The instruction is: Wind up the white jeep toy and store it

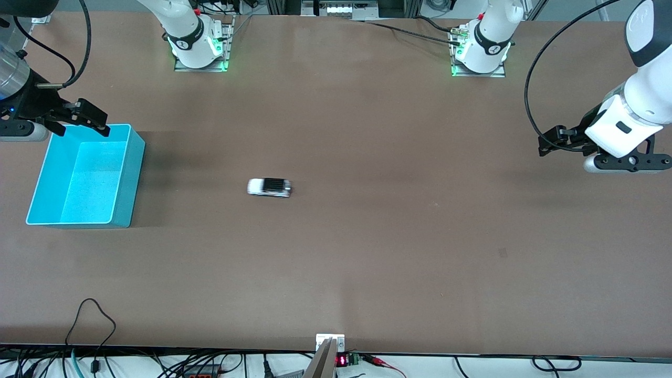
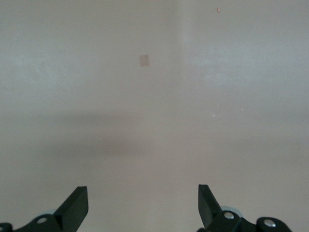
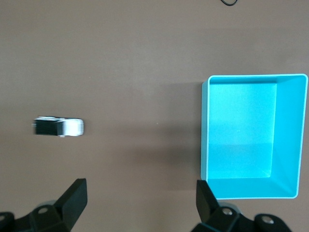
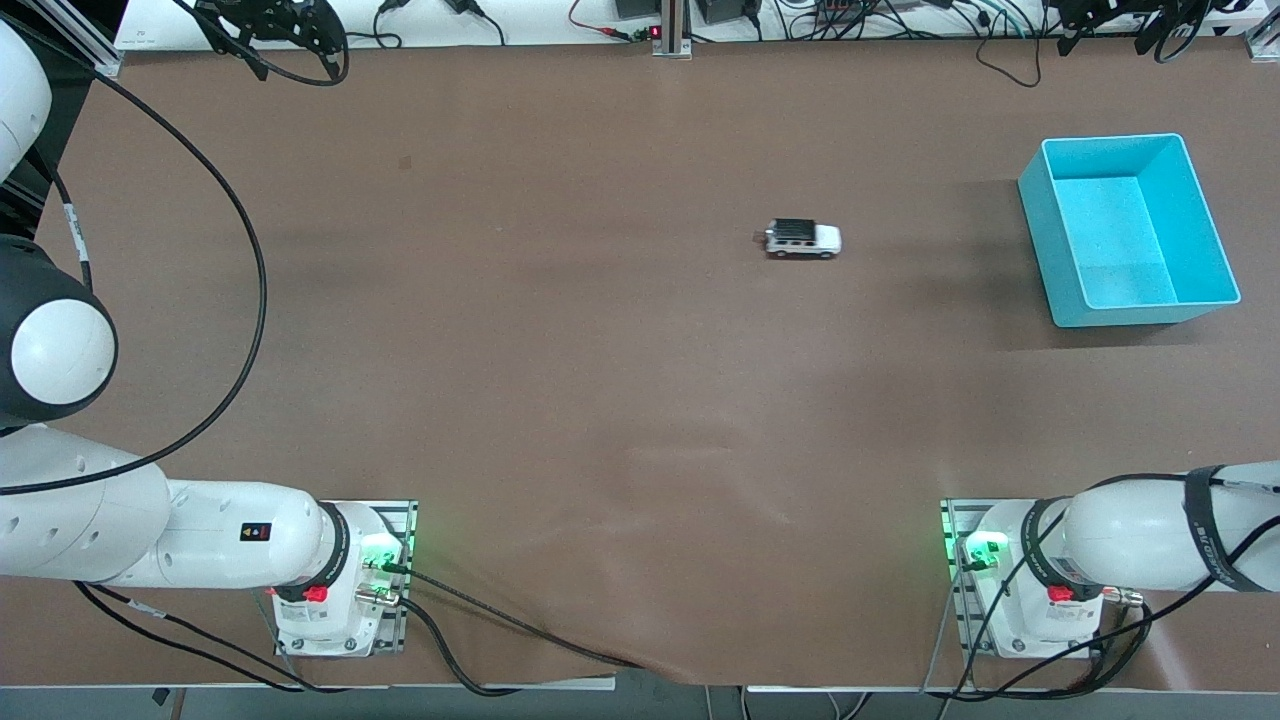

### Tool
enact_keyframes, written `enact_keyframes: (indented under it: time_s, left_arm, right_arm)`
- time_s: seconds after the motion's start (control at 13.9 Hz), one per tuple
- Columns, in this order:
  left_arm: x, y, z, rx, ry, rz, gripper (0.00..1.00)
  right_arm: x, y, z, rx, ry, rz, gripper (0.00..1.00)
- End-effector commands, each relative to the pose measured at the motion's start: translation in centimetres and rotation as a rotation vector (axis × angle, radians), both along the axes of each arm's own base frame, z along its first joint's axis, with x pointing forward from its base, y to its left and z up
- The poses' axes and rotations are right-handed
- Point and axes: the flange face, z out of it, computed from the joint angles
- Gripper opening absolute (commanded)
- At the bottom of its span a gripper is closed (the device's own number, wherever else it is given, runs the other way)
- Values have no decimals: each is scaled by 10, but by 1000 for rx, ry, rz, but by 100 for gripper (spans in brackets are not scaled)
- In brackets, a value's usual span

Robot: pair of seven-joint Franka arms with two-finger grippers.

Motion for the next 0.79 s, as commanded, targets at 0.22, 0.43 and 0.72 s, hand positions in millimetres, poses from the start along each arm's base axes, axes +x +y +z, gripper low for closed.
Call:
enact_keyframes:
  time_s: [0.22,0.43,0.72]
  left_arm:
    - [-2,-22,13,-1,-24,-31,100]
    - [-2,-22,13,-1,-24,-32,100]
    - [-1,-22,11,0,-26,-32,100]
  right_arm:
    - [-5,2,3,13,1,-14,100]
    - [-5,1,3,13,1,-15,100]
    - [-5,1,3,13,1,-15,100]
